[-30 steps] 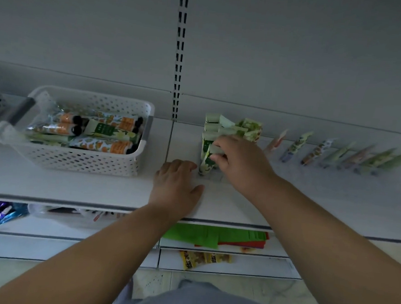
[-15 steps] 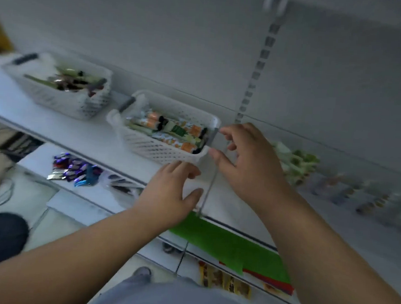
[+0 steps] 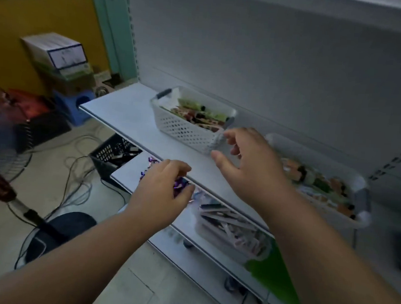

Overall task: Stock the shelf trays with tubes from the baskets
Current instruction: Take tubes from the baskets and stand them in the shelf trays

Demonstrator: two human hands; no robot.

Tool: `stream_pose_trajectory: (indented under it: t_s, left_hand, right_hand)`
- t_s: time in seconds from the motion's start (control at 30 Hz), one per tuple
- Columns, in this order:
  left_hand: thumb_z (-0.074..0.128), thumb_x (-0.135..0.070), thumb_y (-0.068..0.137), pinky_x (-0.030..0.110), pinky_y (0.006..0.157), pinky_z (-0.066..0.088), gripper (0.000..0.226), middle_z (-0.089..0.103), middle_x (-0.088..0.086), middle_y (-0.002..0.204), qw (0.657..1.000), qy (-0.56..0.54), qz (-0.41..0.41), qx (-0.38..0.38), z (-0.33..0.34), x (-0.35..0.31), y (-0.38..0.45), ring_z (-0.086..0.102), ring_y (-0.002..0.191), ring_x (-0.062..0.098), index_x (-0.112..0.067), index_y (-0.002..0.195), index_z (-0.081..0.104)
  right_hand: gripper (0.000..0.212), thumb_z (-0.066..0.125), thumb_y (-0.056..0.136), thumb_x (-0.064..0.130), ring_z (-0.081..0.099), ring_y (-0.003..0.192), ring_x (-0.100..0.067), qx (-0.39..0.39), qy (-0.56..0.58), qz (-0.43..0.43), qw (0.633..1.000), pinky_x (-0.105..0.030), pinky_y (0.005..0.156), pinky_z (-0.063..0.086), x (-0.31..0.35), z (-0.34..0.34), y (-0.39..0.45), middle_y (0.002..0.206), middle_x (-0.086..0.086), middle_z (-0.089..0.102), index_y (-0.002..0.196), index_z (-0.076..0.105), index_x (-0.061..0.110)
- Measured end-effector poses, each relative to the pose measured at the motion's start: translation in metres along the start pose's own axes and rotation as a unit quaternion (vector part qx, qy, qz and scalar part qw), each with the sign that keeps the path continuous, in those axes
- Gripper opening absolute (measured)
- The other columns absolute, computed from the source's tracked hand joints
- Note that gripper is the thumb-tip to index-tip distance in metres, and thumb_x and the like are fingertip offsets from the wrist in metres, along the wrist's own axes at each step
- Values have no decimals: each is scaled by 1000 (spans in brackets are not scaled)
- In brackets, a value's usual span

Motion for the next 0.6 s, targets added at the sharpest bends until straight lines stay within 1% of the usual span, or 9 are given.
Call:
stream_pose_trajectory:
  t_s: [0.1, 0.2, 0.27, 0.33, 0.43, 0.53, 0.6]
  left_hand:
    - [67, -31, 84, 21, 86, 39, 31, 56, -13, 102, 1000, 1, 1, -2, -28, 40, 21, 51, 98, 7, -23, 113, 59]
    - [65, -32, 86, 23, 86, 40, 31, 55, -14, 104, 1000, -14, 0, 17, -39, 64, 45, 50, 99, 6, -25, 114, 57]
    - [64, -34, 87, 22, 84, 39, 31, 54, -16, 104, 999, -27, 7, 28, -37, 71, 63, 49, 98, 5, -27, 115, 56]
    - [63, -36, 88, 22, 84, 41, 30, 53, -17, 104, 999, -37, 17, 31, -33, 75, 84, 49, 97, 3, -28, 116, 55]
    - [59, -39, 89, 23, 85, 43, 31, 52, -19, 105, 999, -43, 22, 21, -27, 80, 115, 48, 95, 1, -30, 117, 53]
    - [57, -38, 89, 26, 86, 45, 30, 54, -16, 105, 998, -44, 33, 24, -28, 86, 143, 48, 95, 4, -28, 117, 54]
    - [57, -37, 89, 29, 86, 47, 28, 56, -14, 105, 997, -50, 46, 20, -33, 90, 160, 50, 97, 7, -27, 115, 55]
  right_hand:
    - [41, 58, 90, 45, 50, 99, -4, 8, 7, 16, 1000, -23, 84, 42, 27, 29, 33, 116, 10, 51, 125, 52, 26]
    - [38, 58, 91, 44, 49, 97, -4, 24, -7, 46, 999, -24, 83, 42, 29, 42, 56, 112, 12, 50, 124, 52, 27]
    - [36, 59, 91, 42, 50, 95, -5, 30, -26, 65, 997, -27, 83, 44, 18, 44, 68, 110, 11, 51, 123, 53, 26]
    - [32, 61, 90, 37, 51, 91, -7, 13, -39, 77, 996, -27, 79, 42, 3, 43, 87, 103, 9, 52, 118, 56, 24]
    - [25, 65, 87, 30, 51, 82, -9, -9, -55, 63, 996, -26, 74, 43, -17, 48, 125, 96, 7, 54, 110, 60, 20]
    - [24, 65, 87, 28, 52, 83, -10, 19, -61, 65, 996, -29, 75, 47, -35, 65, 161, 97, 5, 56, 109, 59, 19]
    - [27, 63, 88, 29, 54, 88, -14, 51, -69, 76, 993, -31, 78, 48, -45, 79, 181, 103, 3, 57, 113, 58, 19]
Point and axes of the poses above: each hand's wrist, its own y-axis towards the middle knuckle, its own z-axis out of the palm, x = y × z, the point moved 8 cm from there along y, towards the middle knuckle
